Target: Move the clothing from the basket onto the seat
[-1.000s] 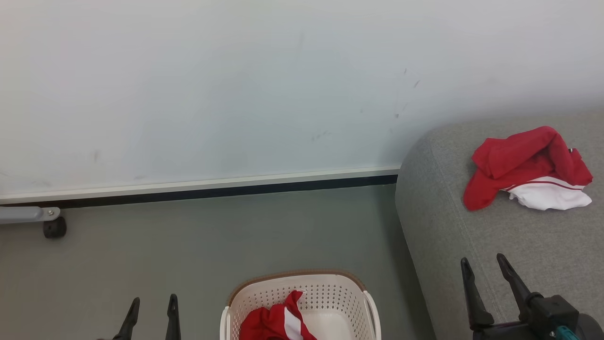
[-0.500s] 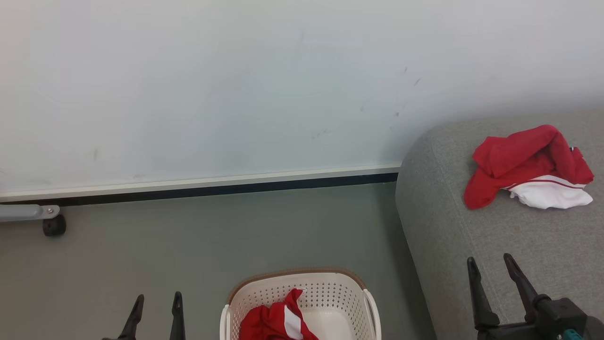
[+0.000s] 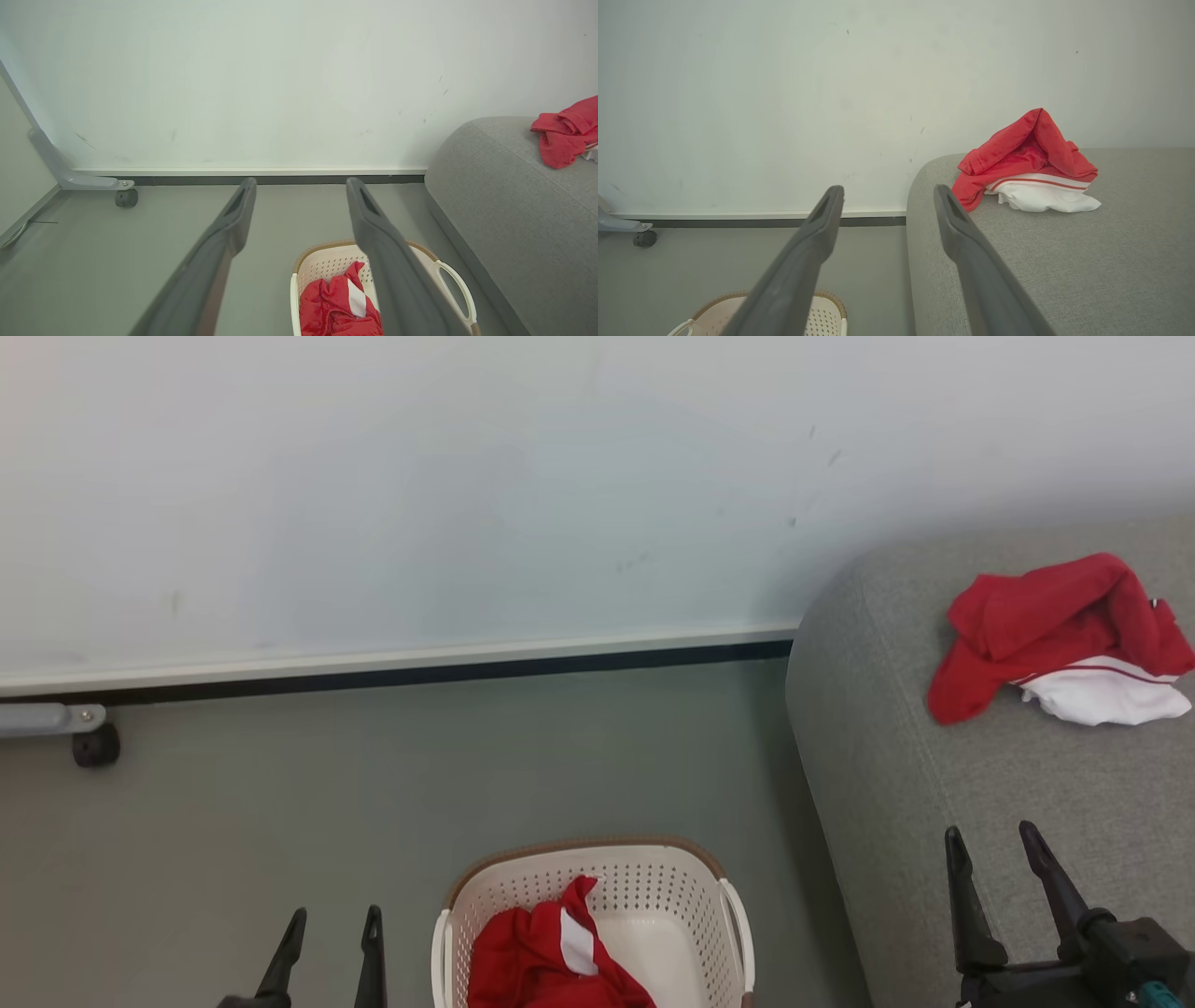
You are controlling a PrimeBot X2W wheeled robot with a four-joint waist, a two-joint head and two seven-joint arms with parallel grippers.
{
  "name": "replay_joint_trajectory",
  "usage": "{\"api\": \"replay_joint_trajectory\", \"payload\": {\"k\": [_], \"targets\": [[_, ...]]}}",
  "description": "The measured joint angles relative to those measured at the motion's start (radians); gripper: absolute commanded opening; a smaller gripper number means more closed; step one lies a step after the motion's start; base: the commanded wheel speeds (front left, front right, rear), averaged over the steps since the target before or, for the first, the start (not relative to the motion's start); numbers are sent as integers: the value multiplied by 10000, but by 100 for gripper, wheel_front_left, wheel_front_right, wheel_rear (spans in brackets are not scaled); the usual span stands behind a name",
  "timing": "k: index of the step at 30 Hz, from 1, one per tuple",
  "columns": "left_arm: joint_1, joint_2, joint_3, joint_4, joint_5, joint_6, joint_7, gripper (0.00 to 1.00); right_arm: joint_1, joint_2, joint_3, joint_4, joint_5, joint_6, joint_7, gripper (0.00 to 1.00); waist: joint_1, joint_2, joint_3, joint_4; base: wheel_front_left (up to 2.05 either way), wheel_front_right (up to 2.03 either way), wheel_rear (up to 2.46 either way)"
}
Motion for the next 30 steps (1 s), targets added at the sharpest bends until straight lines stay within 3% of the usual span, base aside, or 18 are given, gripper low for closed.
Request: {"api": "replay_joint_trajectory", "payload": {"k": [12,30], "targets": [[-1493,-59,-746,600,535,-368,29,100,-434,-27,-203,-788,-107,-2,0,100,1,0,1354,-153,0,0,0],[-4576,-667,-2238,3754,1400,-1233,1367,100,-1421,-96,-721,-2021,-236,-12,-73,100,1,1,4038,-1070,0,0,0]]}}
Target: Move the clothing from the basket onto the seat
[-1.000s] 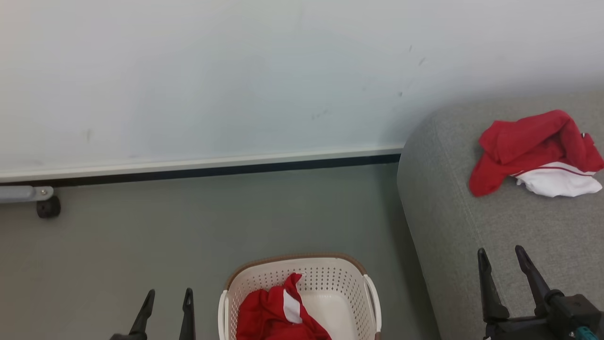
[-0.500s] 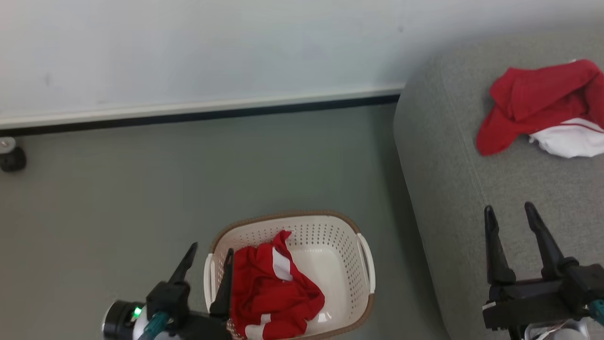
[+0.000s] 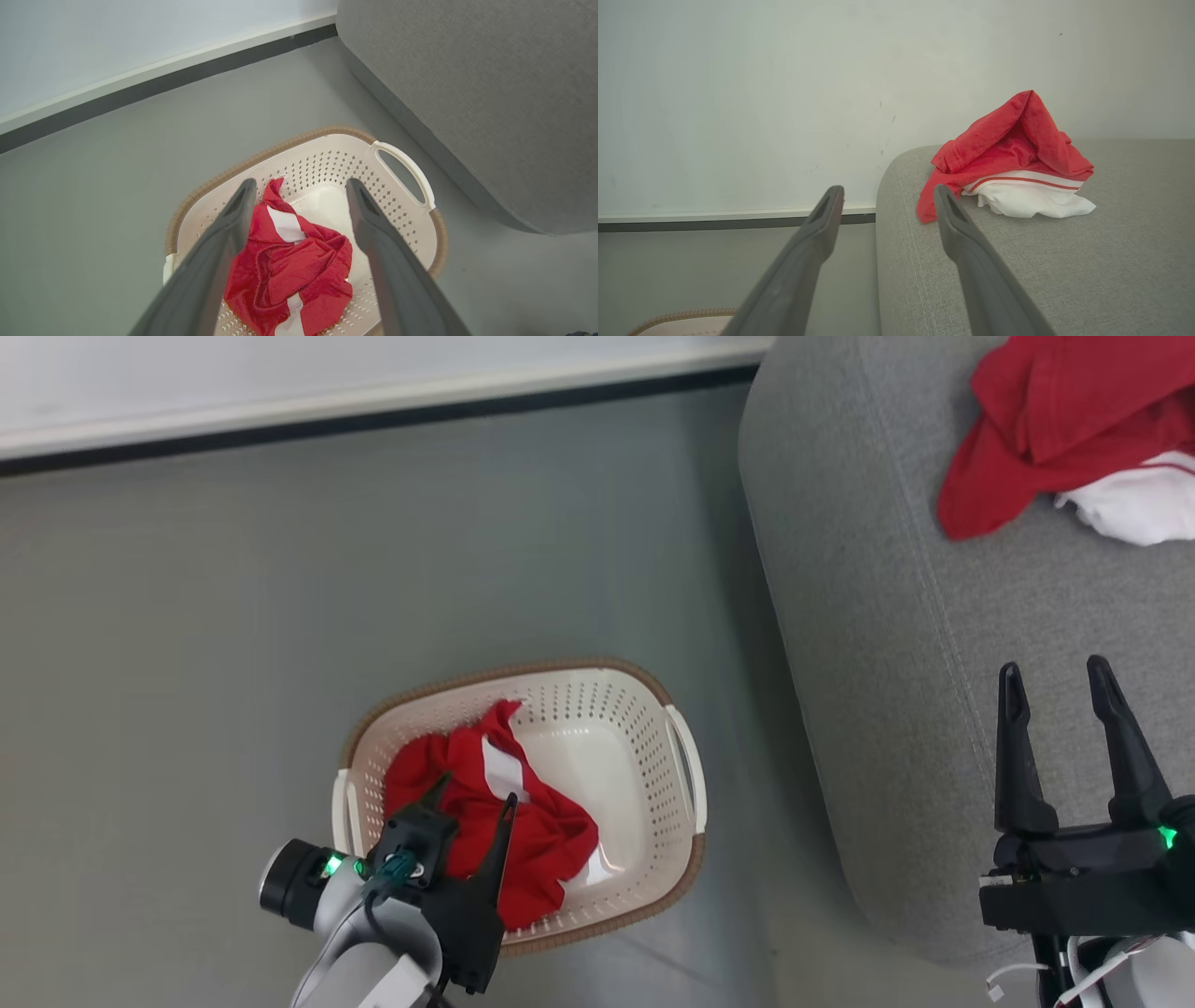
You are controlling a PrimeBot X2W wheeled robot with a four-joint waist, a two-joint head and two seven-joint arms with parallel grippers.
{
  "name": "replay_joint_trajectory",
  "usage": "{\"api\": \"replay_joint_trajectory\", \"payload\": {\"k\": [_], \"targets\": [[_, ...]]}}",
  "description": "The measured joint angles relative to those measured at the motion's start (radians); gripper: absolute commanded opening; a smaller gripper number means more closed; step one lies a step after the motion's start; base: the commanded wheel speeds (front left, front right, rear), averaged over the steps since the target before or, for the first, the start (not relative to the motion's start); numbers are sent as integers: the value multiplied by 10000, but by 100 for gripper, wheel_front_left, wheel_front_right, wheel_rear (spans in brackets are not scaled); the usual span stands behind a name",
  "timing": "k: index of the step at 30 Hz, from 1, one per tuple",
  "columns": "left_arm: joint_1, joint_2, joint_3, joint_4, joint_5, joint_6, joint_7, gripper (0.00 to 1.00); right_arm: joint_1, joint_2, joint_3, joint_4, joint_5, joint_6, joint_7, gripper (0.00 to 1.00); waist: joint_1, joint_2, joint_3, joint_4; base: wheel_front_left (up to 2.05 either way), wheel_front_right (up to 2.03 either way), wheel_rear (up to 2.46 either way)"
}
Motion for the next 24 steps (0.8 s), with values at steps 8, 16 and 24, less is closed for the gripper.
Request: {"api": "replay_joint_trajectory", "payload": {"k": [8,16,24], "targets": [[-988,-184,-451,1285,382,-188,533,100,-456,-2,-54,-646,-132,0,-2,100,-1,0,1214,-244,0,0,0],[-2084,-232,-796,1948,727,-362,771,100,-1017,27,-12,-1210,-226,0,-2,100,0,1,2277,-349,0,0,0],[-3089,-278,-1037,2660,1080,-464,1035,100,-1646,29,-8,-1728,-420,0,-2,100,-1,1,3486,-397,0,0,0]]}}
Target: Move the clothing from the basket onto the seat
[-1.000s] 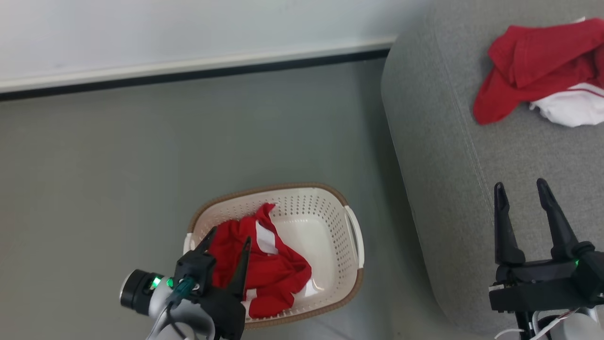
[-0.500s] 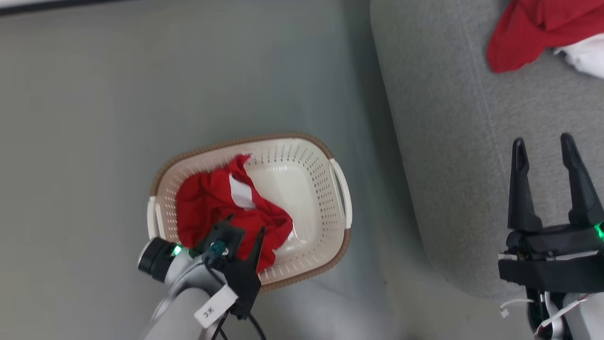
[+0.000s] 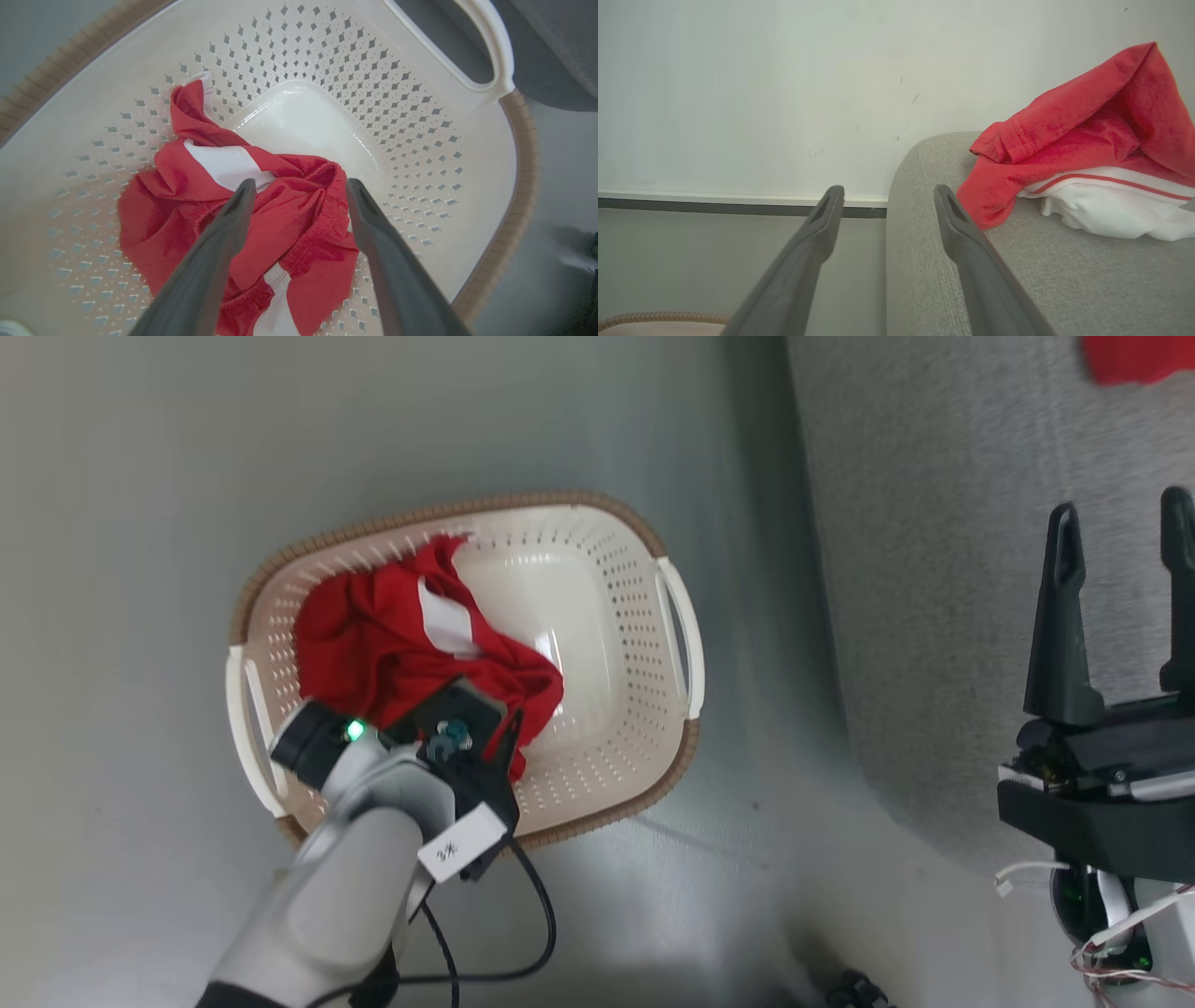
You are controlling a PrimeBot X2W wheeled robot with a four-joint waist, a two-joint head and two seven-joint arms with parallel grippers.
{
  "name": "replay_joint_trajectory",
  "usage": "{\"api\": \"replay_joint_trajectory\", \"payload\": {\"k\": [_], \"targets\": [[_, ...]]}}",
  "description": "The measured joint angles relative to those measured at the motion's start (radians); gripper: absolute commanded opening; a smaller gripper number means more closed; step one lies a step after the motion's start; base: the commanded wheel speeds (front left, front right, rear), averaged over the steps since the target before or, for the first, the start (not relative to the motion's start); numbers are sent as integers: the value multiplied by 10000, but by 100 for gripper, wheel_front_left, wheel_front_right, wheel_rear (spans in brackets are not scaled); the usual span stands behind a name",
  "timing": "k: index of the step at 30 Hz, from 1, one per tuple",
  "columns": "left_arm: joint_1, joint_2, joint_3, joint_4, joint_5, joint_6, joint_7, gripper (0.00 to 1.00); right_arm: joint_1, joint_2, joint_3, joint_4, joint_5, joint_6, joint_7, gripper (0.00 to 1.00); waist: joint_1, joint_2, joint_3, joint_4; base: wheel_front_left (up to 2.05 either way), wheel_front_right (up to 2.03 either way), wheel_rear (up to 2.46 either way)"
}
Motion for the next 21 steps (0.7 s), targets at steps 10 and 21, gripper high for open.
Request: {"api": "replay_joint_trajectory", "payload": {"k": [10,21], "targets": [[-1308,-15,-121,671,255,-148,161,100,-771,29,-48,-380,-146,0,-2,100,0,0,1489,-21,0,0,0],[-1884,92,-138,1400,497,-36,-113,100,-1232,332,136,-211,-226,13,-2,100,-1,-1,2466,-125,0,0,0]]}}
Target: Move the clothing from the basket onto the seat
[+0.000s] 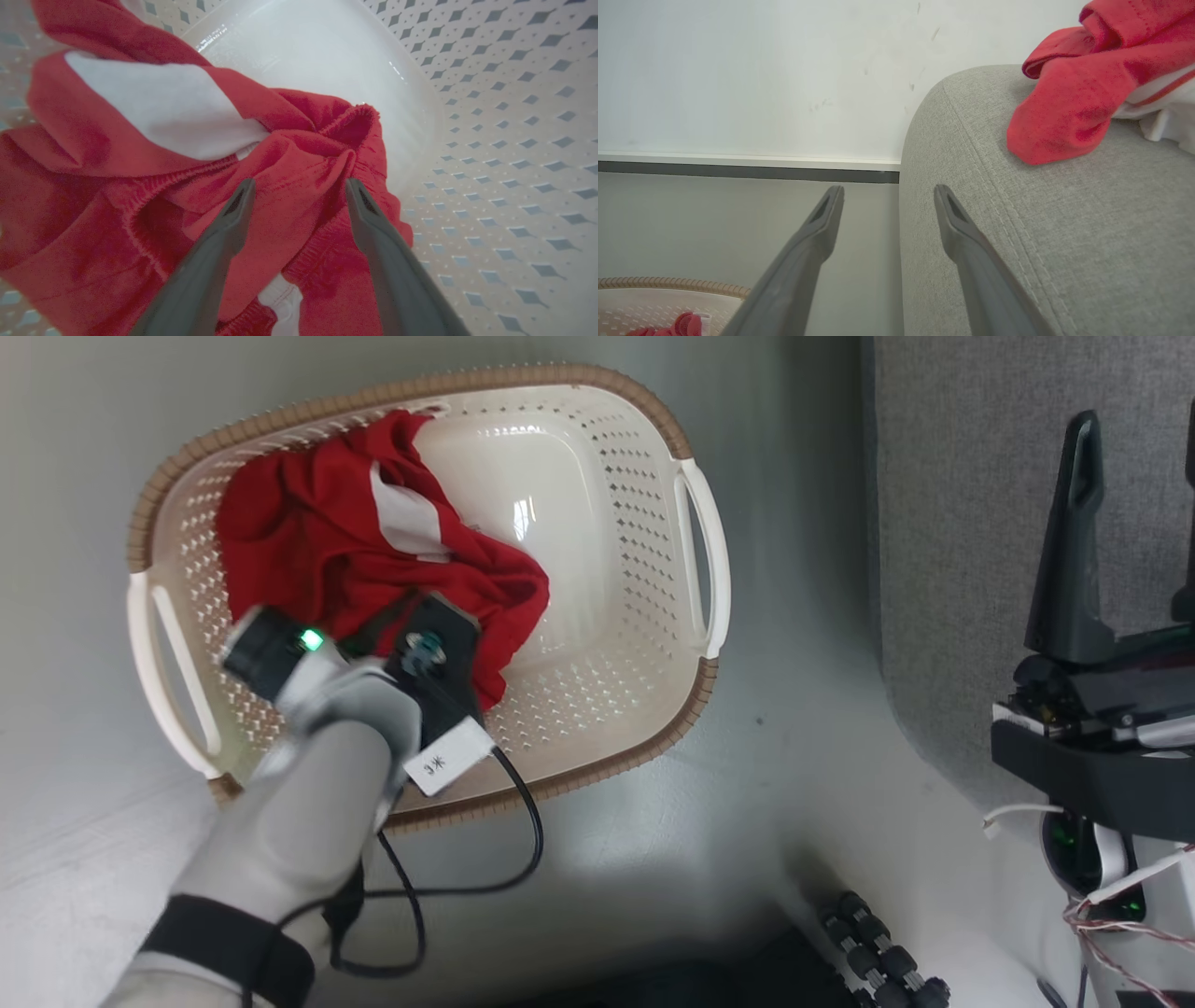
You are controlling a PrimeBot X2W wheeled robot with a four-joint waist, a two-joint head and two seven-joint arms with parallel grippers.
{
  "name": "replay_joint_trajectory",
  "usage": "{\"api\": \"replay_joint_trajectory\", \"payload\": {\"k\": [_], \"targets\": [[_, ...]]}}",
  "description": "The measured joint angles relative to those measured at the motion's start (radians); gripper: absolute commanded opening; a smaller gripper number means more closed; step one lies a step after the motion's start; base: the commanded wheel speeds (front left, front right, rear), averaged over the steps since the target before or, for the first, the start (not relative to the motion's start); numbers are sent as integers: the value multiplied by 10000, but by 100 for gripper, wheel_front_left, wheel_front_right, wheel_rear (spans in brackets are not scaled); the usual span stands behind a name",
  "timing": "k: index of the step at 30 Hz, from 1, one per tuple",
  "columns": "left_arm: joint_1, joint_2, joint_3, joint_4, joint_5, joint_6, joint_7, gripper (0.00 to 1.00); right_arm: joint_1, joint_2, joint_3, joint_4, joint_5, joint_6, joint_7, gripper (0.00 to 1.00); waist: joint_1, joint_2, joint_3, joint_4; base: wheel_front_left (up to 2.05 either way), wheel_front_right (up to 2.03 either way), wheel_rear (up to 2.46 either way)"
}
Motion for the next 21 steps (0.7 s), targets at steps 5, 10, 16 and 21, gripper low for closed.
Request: {"api": "replay_joint_trajectory", "payload": {"k": [5,10,16,21], "targets": [[-336,52,13,245,82,211,-176,100,-95,35,0,-25,-159,2,-2,100,0,0,204,-136,0,0,0],[-481,73,6,598,150,343,-215,100,-152,111,12,-23,-211,15,-13,100,0,-2,365,-259,0,0,0],[-504,56,0,1045,167,502,-441,13,-310,232,38,219,-337,86,-44,100,0,-2,378,-333,0,0,0],[-495,6,-48,1290,165,502,-713,0,-442,336,75,579,-370,176,-44,100,0,-1,140,-305,0,0,0]]}}
